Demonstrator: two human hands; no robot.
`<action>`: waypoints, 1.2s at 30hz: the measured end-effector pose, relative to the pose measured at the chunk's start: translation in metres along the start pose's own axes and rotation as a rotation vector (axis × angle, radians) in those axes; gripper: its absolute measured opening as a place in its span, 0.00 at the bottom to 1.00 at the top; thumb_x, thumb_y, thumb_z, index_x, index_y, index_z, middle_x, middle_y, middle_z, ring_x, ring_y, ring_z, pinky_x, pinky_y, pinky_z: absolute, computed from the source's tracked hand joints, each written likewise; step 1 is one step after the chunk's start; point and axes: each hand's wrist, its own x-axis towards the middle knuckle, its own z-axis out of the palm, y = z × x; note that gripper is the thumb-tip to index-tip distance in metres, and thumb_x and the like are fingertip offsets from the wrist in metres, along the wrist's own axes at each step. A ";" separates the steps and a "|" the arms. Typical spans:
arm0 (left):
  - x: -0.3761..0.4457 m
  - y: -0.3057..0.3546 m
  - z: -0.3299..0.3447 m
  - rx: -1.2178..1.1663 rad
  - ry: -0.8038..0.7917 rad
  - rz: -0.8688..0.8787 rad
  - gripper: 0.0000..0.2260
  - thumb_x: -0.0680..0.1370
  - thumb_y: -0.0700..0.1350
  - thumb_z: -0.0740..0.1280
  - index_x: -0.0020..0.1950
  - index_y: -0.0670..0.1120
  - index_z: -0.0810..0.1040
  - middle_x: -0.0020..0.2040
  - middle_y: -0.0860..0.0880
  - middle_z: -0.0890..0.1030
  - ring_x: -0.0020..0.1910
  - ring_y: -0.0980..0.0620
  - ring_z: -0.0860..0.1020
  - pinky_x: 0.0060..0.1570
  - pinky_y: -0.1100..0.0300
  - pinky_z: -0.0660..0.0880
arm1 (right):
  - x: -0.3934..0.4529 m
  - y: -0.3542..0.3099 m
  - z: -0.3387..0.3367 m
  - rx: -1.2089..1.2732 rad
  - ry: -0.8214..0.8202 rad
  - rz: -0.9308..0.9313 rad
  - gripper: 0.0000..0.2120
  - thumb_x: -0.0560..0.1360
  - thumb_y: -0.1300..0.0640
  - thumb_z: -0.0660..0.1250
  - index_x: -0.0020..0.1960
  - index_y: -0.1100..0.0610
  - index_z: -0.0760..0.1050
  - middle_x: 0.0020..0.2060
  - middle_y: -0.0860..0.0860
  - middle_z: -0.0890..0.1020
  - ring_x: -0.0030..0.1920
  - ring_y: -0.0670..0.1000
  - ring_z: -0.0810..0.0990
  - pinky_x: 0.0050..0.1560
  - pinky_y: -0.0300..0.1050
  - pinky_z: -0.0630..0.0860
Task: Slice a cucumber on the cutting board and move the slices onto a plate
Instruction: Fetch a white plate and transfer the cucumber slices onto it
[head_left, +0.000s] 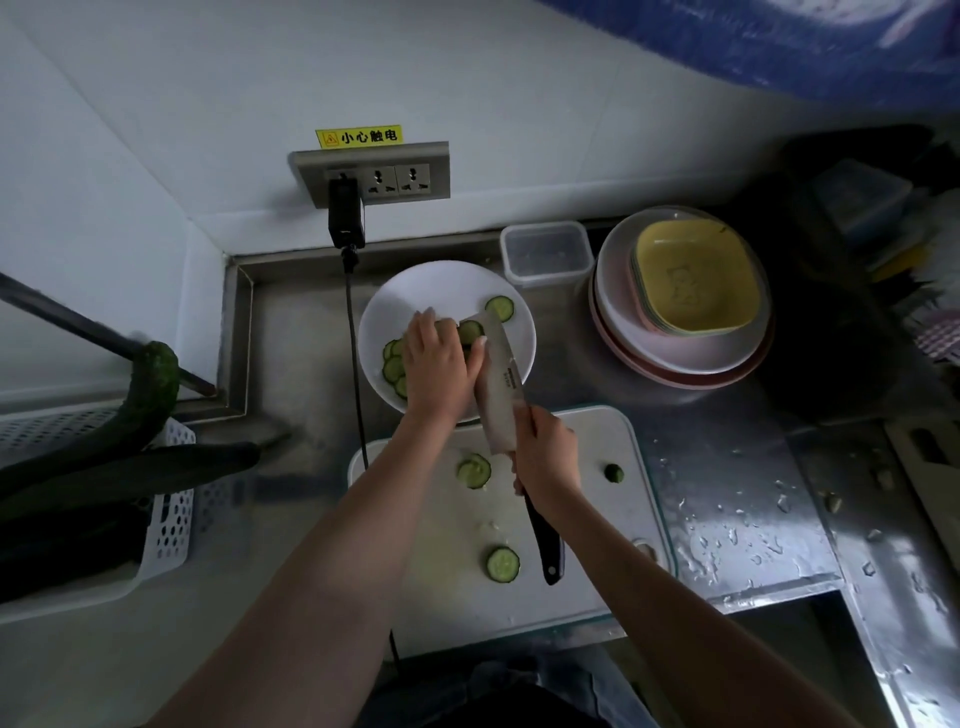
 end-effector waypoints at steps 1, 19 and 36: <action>0.002 -0.002 -0.001 0.028 -0.010 -0.001 0.25 0.79 0.57 0.52 0.53 0.37 0.76 0.63 0.33 0.72 0.64 0.32 0.69 0.62 0.39 0.68 | 0.000 0.000 -0.001 -0.011 0.003 -0.002 0.18 0.81 0.45 0.52 0.44 0.56 0.73 0.34 0.56 0.77 0.26 0.54 0.75 0.20 0.41 0.72; -0.010 -0.030 -0.005 0.060 -0.098 0.152 0.22 0.82 0.43 0.56 0.75 0.40 0.58 0.75 0.41 0.59 0.76 0.45 0.52 0.73 0.50 0.52 | 0.002 0.009 -0.012 -0.155 0.100 -0.106 0.18 0.81 0.44 0.52 0.44 0.55 0.73 0.32 0.52 0.77 0.32 0.56 0.78 0.33 0.58 0.80; -0.163 -0.019 0.000 -0.157 -0.048 0.157 0.20 0.80 0.44 0.53 0.68 0.36 0.70 0.68 0.39 0.71 0.67 0.43 0.70 0.63 0.48 0.71 | -0.051 0.106 -0.058 -0.275 0.112 -0.075 0.22 0.80 0.44 0.54 0.34 0.56 0.69 0.26 0.57 0.76 0.27 0.59 0.77 0.24 0.58 0.76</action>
